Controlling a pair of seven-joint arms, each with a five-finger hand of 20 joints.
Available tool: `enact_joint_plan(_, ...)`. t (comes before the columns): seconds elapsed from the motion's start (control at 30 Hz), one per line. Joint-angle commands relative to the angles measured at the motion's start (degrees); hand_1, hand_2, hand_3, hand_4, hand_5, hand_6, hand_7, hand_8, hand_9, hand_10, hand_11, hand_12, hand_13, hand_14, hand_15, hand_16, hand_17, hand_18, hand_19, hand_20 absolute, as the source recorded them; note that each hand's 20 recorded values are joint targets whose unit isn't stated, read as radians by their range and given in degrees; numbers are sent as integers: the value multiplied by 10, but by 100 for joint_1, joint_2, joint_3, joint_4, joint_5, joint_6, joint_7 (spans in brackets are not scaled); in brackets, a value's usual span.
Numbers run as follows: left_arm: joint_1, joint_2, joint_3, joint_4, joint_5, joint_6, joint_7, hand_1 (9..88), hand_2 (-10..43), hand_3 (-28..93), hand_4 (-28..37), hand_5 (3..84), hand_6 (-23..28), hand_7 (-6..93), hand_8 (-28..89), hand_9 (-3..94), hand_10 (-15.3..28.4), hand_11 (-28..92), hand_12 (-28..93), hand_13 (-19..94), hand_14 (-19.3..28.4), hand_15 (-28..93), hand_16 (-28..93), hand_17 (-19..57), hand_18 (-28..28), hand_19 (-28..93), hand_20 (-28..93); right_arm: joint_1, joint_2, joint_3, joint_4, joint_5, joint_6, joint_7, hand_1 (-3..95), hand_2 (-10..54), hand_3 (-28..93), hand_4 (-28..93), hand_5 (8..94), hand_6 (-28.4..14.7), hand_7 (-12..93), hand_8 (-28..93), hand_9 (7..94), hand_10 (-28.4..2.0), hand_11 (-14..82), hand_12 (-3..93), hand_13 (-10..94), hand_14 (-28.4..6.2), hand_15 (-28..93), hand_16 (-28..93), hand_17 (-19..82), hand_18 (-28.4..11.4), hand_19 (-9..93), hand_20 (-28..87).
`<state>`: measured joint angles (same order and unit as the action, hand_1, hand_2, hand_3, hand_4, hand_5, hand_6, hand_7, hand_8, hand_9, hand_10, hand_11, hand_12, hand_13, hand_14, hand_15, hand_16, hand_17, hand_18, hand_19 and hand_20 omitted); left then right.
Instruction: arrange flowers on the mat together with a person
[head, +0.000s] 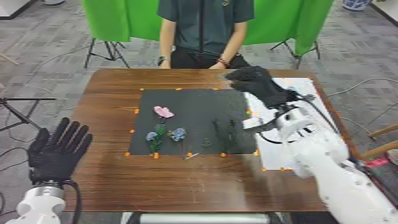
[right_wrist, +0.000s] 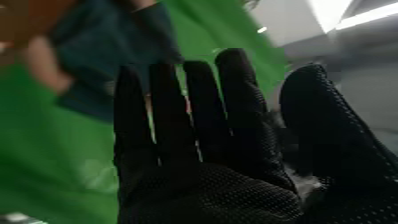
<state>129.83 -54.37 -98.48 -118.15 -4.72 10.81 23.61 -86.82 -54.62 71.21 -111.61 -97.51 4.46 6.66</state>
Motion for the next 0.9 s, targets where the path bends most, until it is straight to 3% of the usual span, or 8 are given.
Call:
enact_joint_plan(0.03,83,-22,-35,-30,9,-42,38,281,129,732,-283,443,69,76,-92,410,124,139,55,296,145,277,-74,-41,121,316,80,-1394,448,1406,-73,3842,124,-558,307,104,751,-243,531,-43,147,-126,459,-125,50,103,375,-143,103,146,212,-150,233,168)
enact_joint_plan(0.27,166,-68,-21,-63,-18,-48,124,282,127,732,-283,443,70,76,-93,409,124,138,55,297,144,274,-74,-42,121,315,80,-2282,452,2315,-181,5181,121,-942,294,116,741,-239,524,-46,137,-117,451,-125,51,97,381,-139,113,133,224,-144,230,197)
enact_joint_plan(0.73,129,-69,23,-46,-37,-79,164,280,125,732,-283,442,70,75,-92,408,124,138,56,297,140,268,-72,-42,122,315,80,-2753,101,2950,-204,5196,-436,-1067,292,121,737,-233,531,-46,132,-113,452,-125,51,95,386,-137,118,127,227,-139,216,211)
enact_joint_plan(0.9,192,-112,16,-76,-32,-56,190,281,124,731,-283,441,70,75,-92,408,125,138,56,298,140,270,-71,-42,122,314,81,-2645,4,2910,-102,4951,-662,-1201,318,47,752,-230,537,-39,147,-120,461,-122,53,92,380,-104,111,103,244,-100,171,203)
